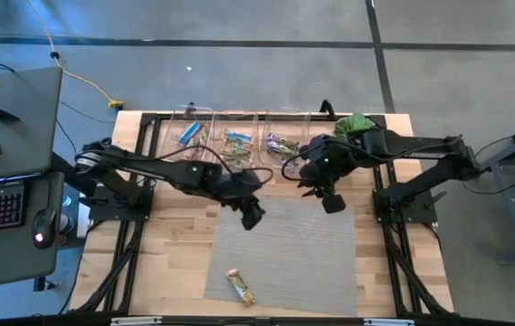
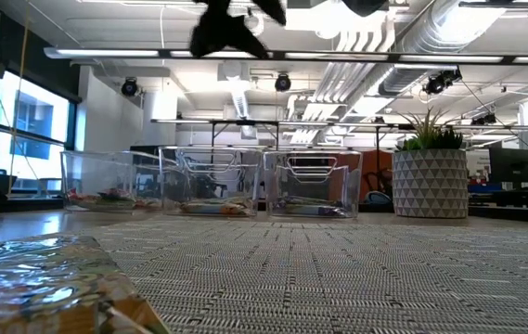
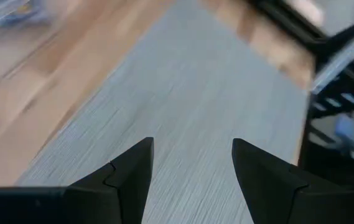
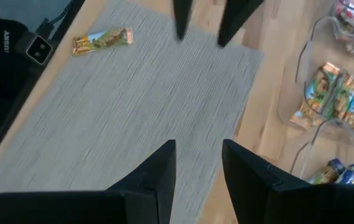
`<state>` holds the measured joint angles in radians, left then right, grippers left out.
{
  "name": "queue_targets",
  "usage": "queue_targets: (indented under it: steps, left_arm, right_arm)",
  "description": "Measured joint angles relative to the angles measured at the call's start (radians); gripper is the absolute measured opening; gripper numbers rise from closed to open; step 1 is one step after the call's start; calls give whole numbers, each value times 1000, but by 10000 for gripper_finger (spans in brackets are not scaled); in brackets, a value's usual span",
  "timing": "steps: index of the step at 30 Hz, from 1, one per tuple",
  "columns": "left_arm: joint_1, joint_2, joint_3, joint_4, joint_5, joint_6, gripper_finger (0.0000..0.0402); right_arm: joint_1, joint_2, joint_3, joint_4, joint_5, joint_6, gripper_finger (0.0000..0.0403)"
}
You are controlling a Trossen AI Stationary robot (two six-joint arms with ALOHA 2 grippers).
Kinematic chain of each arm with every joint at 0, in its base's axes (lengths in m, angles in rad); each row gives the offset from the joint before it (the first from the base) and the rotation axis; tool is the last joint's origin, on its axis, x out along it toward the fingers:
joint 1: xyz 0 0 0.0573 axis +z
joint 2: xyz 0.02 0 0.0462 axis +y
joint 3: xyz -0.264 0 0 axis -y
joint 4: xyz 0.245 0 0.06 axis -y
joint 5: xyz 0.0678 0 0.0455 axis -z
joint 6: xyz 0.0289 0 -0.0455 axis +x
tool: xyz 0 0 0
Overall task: Pick and place Granola Bars by type
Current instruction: Put the yellow granola bar into the middle transparent bin
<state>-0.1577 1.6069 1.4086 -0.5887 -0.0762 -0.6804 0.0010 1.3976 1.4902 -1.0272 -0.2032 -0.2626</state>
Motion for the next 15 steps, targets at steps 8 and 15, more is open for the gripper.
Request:
queue_targets:
  steps: [8, 15]
  left_arm:
    - [-51, 41, 1, -100, 427, 305, 209]
    - [-211, 60, 5, 48, 393, 117, 209]
  right_arm:
    - [0, 21, 0, 10, 5, -3, 114]
    - [0, 21, 0, 4, 5, 0, 114]
